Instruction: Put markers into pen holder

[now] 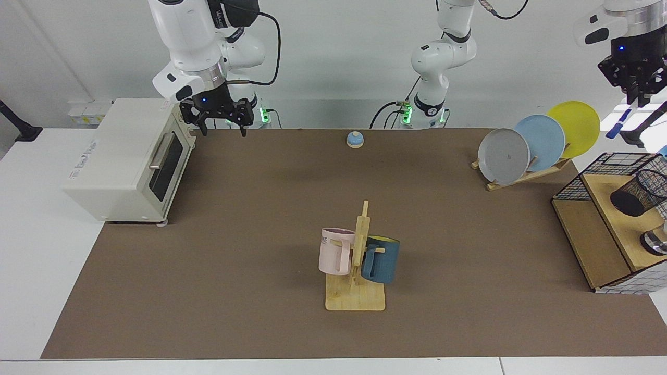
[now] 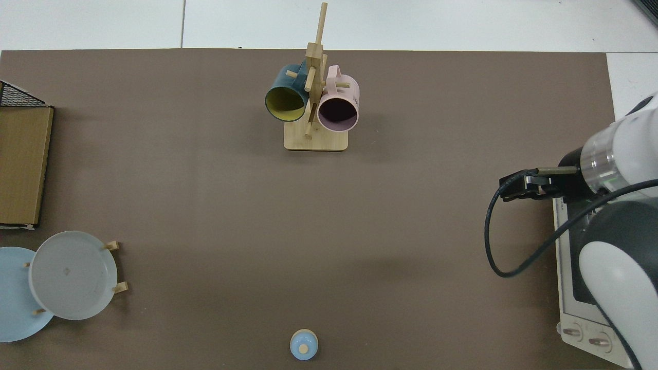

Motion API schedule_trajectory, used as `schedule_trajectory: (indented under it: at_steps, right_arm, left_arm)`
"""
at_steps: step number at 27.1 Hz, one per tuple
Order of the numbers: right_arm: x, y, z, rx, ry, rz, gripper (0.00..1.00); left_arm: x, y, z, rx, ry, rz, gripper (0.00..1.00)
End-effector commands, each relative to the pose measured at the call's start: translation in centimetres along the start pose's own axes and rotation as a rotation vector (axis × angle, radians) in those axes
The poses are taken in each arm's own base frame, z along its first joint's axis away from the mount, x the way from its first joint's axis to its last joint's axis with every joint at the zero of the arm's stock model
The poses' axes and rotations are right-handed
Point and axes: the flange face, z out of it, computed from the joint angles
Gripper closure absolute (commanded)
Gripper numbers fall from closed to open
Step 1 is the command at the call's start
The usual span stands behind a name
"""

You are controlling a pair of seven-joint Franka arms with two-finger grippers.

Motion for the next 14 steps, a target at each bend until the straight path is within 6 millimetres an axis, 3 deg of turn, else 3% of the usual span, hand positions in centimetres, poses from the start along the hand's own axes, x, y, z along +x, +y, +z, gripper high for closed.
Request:
schedule_trajectory:
  at_steps: [1, 14]
  right_arm:
    - [0.3, 0.4, 0.2, 0.011, 0.028, -0.016, 0.01]
    - [0.8, 0.9, 0.5, 0.011, 0.04, -0.012, 0.01]
  left_arm:
    - [-1.6, -1.2, 0.7, 0.044, -0.016, 0.055, 1.0]
    - [-3.1, -2.2, 2.2, 0.112, -0.108, 0.154, 1.0]
